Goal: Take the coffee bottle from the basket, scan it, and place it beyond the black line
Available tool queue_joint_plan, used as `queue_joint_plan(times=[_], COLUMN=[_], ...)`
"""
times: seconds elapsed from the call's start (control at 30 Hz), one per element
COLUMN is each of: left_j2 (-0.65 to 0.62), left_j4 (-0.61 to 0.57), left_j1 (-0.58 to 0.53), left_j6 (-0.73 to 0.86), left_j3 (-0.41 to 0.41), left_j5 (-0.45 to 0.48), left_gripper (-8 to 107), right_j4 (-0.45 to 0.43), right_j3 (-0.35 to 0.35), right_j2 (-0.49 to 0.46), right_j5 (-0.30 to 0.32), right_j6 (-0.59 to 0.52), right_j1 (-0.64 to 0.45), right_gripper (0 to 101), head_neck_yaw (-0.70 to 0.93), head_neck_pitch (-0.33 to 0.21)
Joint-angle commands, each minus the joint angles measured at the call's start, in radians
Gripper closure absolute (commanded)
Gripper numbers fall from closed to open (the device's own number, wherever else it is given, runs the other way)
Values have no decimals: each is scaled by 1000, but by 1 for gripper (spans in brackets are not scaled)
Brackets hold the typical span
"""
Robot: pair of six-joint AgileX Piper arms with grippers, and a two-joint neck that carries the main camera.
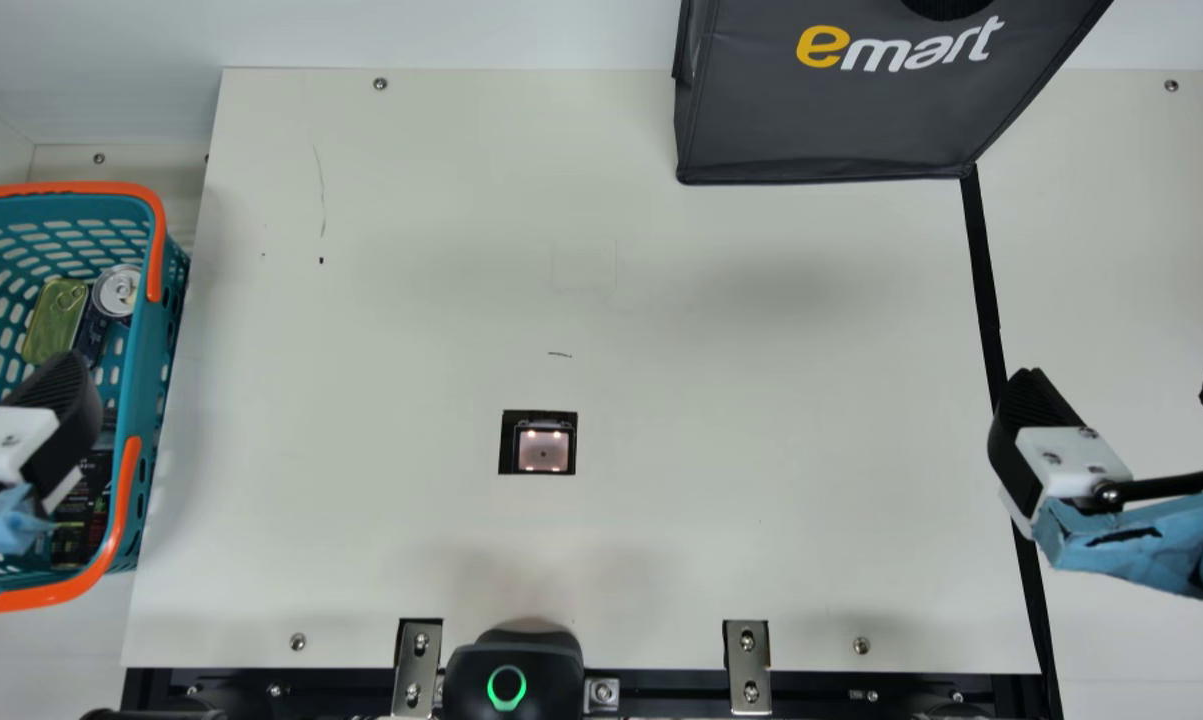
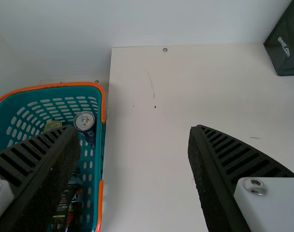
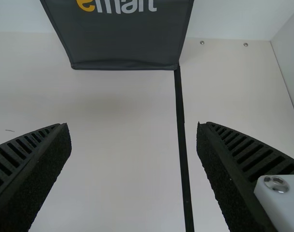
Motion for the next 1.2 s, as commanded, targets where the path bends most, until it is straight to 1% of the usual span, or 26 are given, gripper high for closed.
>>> queue_joint_plan(times=[0.0, 0.47, 0.9, 1.17], left_j2=[0, 0, 1, 31], left_j4=[0, 0, 2, 1], left_j1=[0, 0, -2, 7], left_j6=[0, 0, -2, -8], left_j3=[0, 0, 0, -21], left_j5=[0, 0, -1, 6], left_gripper=[9, 9, 9, 9], right_j4=[0, 0, 0, 0], right_j3=[0, 0, 0, 0], right_j2=[0, 0, 0, 0], right_j5=[0, -1, -1, -1], right_j6=[0, 0, 0, 0], right_j1=[0, 0, 0, 0], right_gripper=[10, 10, 10, 10], head_neck_yaw=[25, 351, 351, 351], head_neck_pitch=[-27, -27, -27, -27])
